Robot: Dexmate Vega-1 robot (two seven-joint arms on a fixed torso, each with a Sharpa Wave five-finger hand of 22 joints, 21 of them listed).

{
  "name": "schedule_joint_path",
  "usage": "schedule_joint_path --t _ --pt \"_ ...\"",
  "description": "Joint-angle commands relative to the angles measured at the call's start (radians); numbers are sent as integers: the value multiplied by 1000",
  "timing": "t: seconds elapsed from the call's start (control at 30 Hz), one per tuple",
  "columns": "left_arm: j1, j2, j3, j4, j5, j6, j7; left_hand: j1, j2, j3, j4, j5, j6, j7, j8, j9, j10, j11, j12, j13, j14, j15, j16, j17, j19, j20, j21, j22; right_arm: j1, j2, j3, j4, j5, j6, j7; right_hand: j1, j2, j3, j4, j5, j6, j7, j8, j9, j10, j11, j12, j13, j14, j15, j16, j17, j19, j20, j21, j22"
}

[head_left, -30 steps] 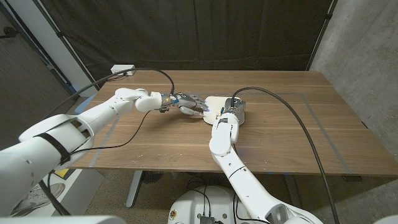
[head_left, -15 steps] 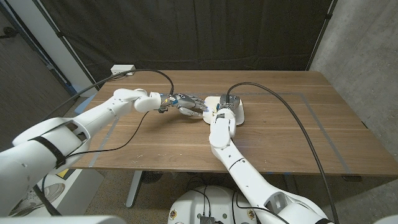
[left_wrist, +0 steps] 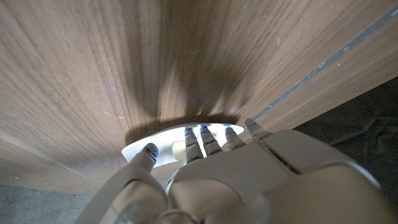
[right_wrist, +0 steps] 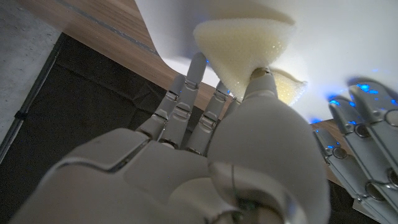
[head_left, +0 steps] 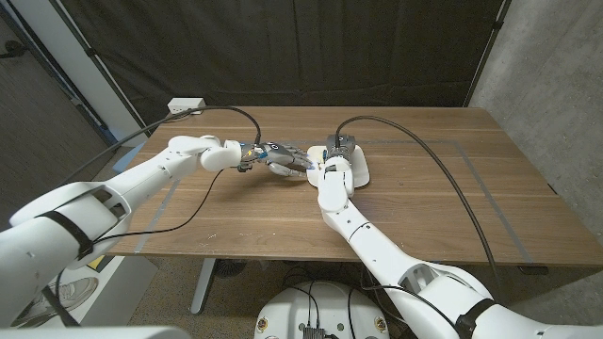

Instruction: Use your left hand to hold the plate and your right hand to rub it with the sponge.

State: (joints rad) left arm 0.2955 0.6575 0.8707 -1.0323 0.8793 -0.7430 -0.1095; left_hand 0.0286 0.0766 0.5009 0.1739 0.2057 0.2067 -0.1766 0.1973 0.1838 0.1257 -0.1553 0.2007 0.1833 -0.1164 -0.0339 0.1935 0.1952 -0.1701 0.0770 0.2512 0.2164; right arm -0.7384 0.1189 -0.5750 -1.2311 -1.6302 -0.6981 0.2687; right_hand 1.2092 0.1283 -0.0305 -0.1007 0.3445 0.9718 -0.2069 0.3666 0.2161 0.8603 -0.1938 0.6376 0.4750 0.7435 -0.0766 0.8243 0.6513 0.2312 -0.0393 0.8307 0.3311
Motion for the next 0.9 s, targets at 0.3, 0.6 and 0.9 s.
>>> schedule_joint_path --t 0.3,0.6,0.9 --pt "2 -2 -3 -17 -1 21 -3 -9 12 -3 -2 3 -5 1 0 4 -3 0 2 3 -15 -20 3 2 -97 -5 3 3 -88 -62 -55 -118 -55 -99 108 9 7 -9 -2 5 4 0 4 3 5 0 0 2 10 -158 -3 4 -7 -66 17 -3" --pt "-3 -6 0 -10 7 20 3 -10 12 -5 -2 3 -10 2 -1 4 -5 -1 0 3 -17 -19 3 2 -99 -2 4 3 -190 -66 -55 -240 -150 -120 217 8 8 -10 -1 5 3 -1 3 3 6 0 0 4 12 -158 -3 4 -10 -65 24 -6" --pt "-5 -3 0 -11 15 20 10 -11 11 -7 -2 3 -8 2 0 4 -4 -1 0 3 -17 -20 3 2 -100 -4 5 3 -261 -38 -19 -302 -241 -131 253 7 8 -12 1 6 4 -1 2 4 9 0 -1 5 12 -158 -4 6 -14 -66 31 -10"
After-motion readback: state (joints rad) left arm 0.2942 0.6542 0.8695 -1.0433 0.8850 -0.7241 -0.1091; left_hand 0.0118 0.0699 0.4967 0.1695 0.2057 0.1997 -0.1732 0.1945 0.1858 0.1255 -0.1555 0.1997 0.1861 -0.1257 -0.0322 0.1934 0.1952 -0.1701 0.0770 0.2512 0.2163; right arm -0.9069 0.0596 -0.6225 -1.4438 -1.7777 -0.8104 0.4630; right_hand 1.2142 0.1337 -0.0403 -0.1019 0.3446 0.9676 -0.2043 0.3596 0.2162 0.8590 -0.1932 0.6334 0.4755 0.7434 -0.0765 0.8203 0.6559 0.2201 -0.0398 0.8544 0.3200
